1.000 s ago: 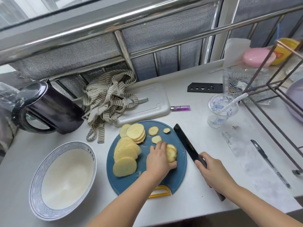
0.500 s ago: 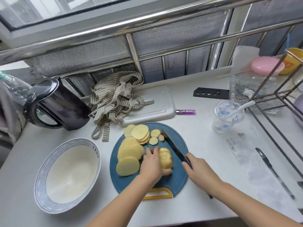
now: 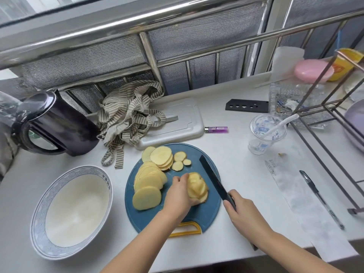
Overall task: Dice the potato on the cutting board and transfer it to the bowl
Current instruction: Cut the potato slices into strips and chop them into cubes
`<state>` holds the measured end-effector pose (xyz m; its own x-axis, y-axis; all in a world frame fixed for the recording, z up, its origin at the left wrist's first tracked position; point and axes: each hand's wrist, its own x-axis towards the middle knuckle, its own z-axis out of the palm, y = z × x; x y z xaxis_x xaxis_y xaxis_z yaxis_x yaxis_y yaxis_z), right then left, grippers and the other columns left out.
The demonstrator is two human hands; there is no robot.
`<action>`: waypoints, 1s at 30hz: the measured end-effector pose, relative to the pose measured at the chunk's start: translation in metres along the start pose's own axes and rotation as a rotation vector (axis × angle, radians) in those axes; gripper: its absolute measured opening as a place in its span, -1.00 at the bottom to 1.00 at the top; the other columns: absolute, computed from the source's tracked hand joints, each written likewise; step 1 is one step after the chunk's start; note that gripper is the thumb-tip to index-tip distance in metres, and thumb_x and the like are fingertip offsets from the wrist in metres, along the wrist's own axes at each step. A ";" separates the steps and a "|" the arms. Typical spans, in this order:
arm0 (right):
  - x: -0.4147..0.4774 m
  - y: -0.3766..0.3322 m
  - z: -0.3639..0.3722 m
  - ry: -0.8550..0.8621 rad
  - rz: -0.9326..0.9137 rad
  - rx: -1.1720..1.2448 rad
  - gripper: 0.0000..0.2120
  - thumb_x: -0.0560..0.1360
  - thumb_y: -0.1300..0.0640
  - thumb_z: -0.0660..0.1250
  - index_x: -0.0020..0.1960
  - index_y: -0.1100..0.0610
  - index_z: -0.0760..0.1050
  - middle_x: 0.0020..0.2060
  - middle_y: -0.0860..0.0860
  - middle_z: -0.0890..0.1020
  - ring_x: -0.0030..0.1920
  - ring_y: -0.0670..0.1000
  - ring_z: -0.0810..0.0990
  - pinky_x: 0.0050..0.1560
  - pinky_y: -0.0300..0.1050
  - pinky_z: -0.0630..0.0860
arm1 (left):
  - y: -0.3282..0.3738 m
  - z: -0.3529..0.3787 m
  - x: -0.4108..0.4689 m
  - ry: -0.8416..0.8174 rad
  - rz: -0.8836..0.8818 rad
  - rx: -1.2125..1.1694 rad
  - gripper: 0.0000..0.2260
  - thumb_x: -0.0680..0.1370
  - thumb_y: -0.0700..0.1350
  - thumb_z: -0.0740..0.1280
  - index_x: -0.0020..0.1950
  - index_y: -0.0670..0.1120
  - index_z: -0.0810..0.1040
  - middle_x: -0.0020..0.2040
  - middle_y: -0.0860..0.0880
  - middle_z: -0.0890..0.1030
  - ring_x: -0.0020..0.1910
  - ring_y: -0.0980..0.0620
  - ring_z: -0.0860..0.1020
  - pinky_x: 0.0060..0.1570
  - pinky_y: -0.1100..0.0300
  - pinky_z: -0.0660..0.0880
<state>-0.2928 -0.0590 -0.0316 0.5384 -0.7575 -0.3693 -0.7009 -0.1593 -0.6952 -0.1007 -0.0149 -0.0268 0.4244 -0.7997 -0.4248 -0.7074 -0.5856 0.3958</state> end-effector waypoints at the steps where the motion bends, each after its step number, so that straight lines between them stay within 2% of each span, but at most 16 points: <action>1: -0.002 0.000 0.005 -0.015 -0.007 -0.002 -0.88 0.64 0.05 0.13 -0.03 0.06 0.32 -0.36 -0.08 0.46 -0.37 -0.09 0.42 -0.33 -0.23 0.35 | 0.000 -0.001 0.000 0.021 -0.004 -0.001 -0.26 0.41 0.01 0.52 0.49 -0.01 0.24 0.33 -0.04 0.35 0.23 -0.04 0.47 0.17 0.20 0.38; 5: -0.011 -0.005 0.026 -0.038 -0.016 -0.013 -0.93 0.65 0.04 0.09 0.07 0.03 0.26 -0.32 -0.05 0.50 -0.33 -0.05 0.47 -0.35 -0.20 0.36 | 0.007 0.000 0.000 0.096 -0.034 0.014 -0.43 0.45 0.06 0.47 0.37 -0.07 0.35 0.27 -0.05 0.41 0.21 -0.04 0.48 0.12 0.17 0.39; 8: -0.013 -0.008 0.036 -0.032 0.009 -0.016 -0.83 0.66 0.04 0.06 0.21 0.06 0.24 -0.30 -0.01 0.52 -0.33 -0.05 0.48 -0.37 -0.18 0.36 | 0.010 0.007 -0.003 0.147 -0.046 -0.018 -0.47 0.47 0.11 0.44 0.33 -0.08 0.37 0.24 -0.05 0.44 0.19 -0.05 0.49 0.12 0.15 0.41; 12: -0.013 -0.009 0.038 -0.013 0.014 -0.024 -0.82 0.66 0.06 0.06 0.21 0.10 0.25 -0.21 0.07 0.58 -0.19 0.10 0.55 -0.20 -0.04 0.43 | 0.002 0.009 -0.006 0.095 0.044 -0.002 -0.27 0.45 0.07 0.47 0.52 0.09 0.18 0.30 -0.02 0.34 0.24 -0.01 0.44 0.14 0.18 0.40; 14: -0.013 -0.009 0.036 -0.016 0.014 -0.007 -0.83 0.66 0.06 0.07 0.20 0.10 0.26 -0.24 0.05 0.55 -0.21 0.09 0.53 -0.19 -0.04 0.43 | -0.003 0.006 -0.004 0.028 0.106 0.013 -0.20 0.44 0.05 0.48 0.55 0.19 0.10 0.32 -0.01 0.28 0.25 0.01 0.41 0.14 0.21 0.39; 16: -0.013 -0.010 0.035 -0.019 0.012 -0.004 -0.83 0.66 0.05 0.07 0.20 0.10 0.26 -0.26 0.03 0.54 -0.23 0.07 0.52 -0.21 -0.06 0.42 | -0.006 0.002 -0.001 0.001 0.145 0.033 -0.22 0.45 0.05 0.47 0.54 0.21 0.10 0.34 -0.01 0.25 0.21 0.01 0.44 0.12 0.23 0.39; 19: -0.012 -0.011 0.033 -0.023 0.022 -0.007 -0.82 0.66 0.05 0.06 0.22 0.09 0.26 -0.20 0.05 0.57 -0.21 0.06 0.53 -0.19 -0.07 0.44 | -0.007 -0.001 0.001 0.034 0.173 0.060 -0.32 0.48 0.04 0.44 0.53 0.17 0.19 0.36 0.01 0.27 0.17 0.01 0.47 0.13 0.24 0.37; 23: -0.012 -0.014 0.033 -0.024 0.035 -0.003 -0.79 0.66 0.05 0.06 0.24 0.10 0.26 -0.17 0.06 0.59 -0.15 0.07 0.56 -0.15 -0.06 0.46 | -0.008 0.011 -0.006 0.154 0.168 0.000 -0.41 0.49 0.02 0.43 0.48 0.08 0.31 0.35 0.05 0.35 0.22 0.03 0.45 0.14 0.26 0.35; 27: -0.013 -0.015 0.036 -0.011 0.032 0.001 -0.80 0.66 0.05 0.05 0.24 0.09 0.26 -0.22 0.02 0.55 -0.22 0.03 0.53 -0.24 -0.12 0.43 | -0.010 0.022 -0.009 0.263 0.158 -0.073 -0.49 0.46 0.00 0.47 0.38 0.03 0.42 0.29 0.06 0.41 0.21 0.04 0.46 0.09 0.25 0.38; 30: -0.014 -0.016 0.038 0.003 0.020 -0.016 -0.82 0.66 0.06 0.06 0.21 0.11 0.26 -0.27 0.02 0.51 -0.27 0.05 0.47 -0.22 -0.06 0.43 | -0.013 0.023 -0.007 0.266 0.199 -0.091 -0.43 0.37 0.04 0.54 0.31 -0.03 0.41 0.31 0.05 0.37 0.24 0.02 0.42 0.12 0.21 0.40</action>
<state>-0.2713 -0.0218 -0.0383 0.5230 -0.7623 -0.3812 -0.7187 -0.1540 -0.6780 -0.1073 0.0010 -0.0477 0.4240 -0.8990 -0.1096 -0.7426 -0.4144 0.5261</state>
